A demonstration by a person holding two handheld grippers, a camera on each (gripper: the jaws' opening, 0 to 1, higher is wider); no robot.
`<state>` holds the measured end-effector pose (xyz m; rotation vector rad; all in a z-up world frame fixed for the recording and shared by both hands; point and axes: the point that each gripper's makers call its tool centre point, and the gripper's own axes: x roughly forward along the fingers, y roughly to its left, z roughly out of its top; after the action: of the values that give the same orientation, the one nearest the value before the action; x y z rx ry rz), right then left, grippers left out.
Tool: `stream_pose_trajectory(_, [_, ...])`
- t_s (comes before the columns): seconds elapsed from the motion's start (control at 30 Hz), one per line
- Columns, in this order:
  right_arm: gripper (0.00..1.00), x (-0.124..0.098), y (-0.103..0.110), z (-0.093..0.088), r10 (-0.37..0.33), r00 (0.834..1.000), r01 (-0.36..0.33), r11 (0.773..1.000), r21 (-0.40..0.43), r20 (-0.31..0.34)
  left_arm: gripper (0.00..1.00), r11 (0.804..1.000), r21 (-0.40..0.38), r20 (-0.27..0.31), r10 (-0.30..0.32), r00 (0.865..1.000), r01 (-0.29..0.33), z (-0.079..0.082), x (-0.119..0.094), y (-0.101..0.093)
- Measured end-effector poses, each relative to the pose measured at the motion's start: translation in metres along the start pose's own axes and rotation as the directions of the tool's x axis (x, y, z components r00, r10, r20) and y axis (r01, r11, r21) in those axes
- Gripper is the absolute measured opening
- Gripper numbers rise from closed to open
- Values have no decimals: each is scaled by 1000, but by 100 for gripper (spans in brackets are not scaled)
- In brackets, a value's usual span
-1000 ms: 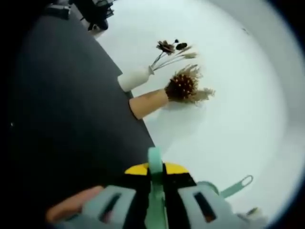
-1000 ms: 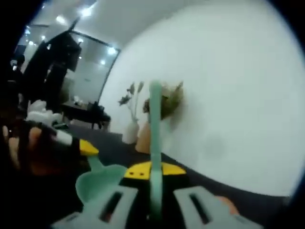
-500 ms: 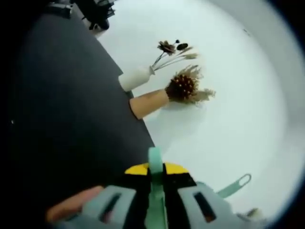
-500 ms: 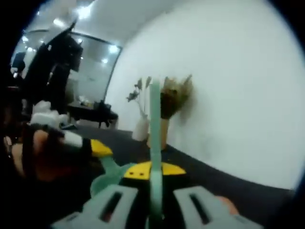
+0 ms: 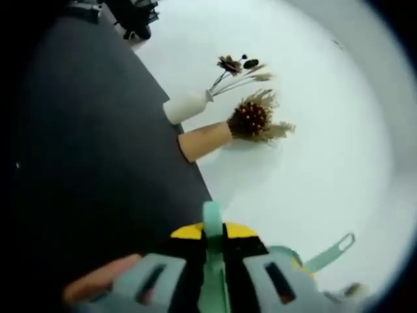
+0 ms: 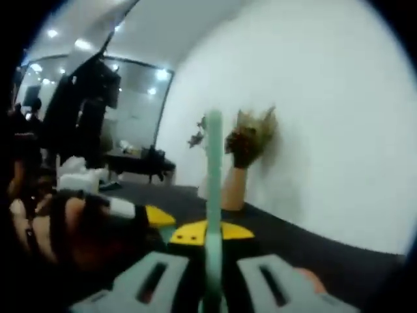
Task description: Pick up the broom and sweep the trash on the tabletop into the dustpan.
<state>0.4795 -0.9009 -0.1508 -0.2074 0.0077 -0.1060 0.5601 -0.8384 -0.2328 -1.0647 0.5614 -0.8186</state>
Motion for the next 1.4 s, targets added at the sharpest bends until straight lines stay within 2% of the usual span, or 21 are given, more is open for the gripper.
stream_pose_trajectory(0.1, [5, -21, -14, 24, -55, 997, 57, 998, -23, 53, 10, 1000, -11, -5, -6, 1000, 6, 0, -1, -1])
stream_pose_trajectory(0.17, [5, -37, -31, 28, -121, 991, 122, 992, -24, 54, 10, 1000, -12, -10, -4, 1000, 4, -1, -1, 0])
stream_pose_trajectory(0.3, [5, -67, -55, 19, -215, 977, 215, 976, -46, 14, 10, 999, -30, -24, -16, 1000, 16, -2, -5, -2])
stream_pose_trajectory(0.37, [5, -84, -66, 13, -263, 965, 263, 965, -9, 2, 10, 999, -33, -28, -19, 999, 18, -3, -7, -3])
stream_pose_trajectory(0.5, [5, -102, -78, 5, -300, 954, 300, 954, 3, -14, 10, 998, -62, -48, -27, 998, 24, -9, -12, -4])
stream_pose_trajectory(0.7, [5, -102, -88, -12, -321, 946, 321, 947, 9, -46, 10, 999, -41, -62, -23, 998, 20, -19, -27, -6])
stream_pose_trajectory(0.8, [5, -101, -86, -20, -328, 942, 327, 945, -23, -66, 10, 999, -41, -66, -26, 997, 23, -20, -36, -5])
stream_pose_trajectory(1.0, [5, -102, -82, -24, -327, 942, 325, 945, -31, -80, 10, 999, -31, -47, -25, 999, 23, -24, -59, -8])
stream_pose_trajectory(1.27, [5, -102, -76, -26, -318, 945, 314, 948, -59, -75, 10, 1000, -10, -37, 5, 999, -6, -28, -71, -14])
stream_pose_trajectory(1.4, [5, -101, -78, -35, -331, 939, 322, 941, -103, -96, 10, 1000, -14, -44, 12, 999, -13, -30, -74, -12])
